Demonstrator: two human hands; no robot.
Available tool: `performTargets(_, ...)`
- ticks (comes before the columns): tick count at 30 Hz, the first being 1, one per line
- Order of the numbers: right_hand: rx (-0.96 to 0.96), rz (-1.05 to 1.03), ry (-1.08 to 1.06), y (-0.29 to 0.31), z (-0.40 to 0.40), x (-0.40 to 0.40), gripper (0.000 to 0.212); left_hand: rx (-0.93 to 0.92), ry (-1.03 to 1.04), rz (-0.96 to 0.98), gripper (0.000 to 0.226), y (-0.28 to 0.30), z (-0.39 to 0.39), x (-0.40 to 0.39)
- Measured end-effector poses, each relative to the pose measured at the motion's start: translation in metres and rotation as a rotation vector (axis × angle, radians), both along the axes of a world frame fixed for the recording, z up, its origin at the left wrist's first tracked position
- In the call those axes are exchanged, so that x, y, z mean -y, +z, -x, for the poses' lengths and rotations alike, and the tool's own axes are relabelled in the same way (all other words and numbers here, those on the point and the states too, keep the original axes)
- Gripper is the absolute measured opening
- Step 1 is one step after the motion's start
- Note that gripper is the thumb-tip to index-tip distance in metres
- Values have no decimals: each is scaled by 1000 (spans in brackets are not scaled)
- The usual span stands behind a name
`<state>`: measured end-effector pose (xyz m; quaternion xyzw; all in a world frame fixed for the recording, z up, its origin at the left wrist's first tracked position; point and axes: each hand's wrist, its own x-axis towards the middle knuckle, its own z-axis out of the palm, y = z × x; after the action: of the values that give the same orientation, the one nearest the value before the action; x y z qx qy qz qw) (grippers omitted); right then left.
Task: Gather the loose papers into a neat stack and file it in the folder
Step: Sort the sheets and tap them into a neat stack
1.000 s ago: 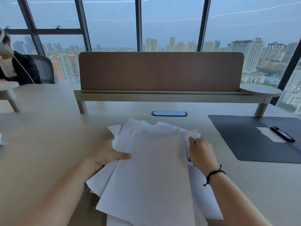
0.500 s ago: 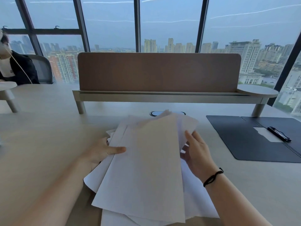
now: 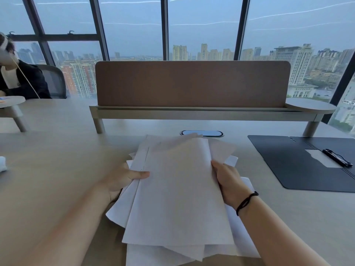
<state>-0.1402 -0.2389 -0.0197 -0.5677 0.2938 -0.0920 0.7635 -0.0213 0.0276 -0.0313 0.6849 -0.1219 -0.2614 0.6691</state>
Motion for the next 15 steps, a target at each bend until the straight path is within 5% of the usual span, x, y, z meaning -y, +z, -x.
performTargets(4,-84,199,-50,5,-2,10,18,-44,76,63,49,-5,-5,3)
performTargets(9,-41,68,52,-3,5,12,4,13,174,-10,53,-13,-12,5)
performTargets(13,-27,288,-74,-12,9,7,96,177,253,-155,96,-14,-13,8)
performTargets(15,-32,473,-68,-14,12,-2,109,211,268,-191,108,-11,-10,9)
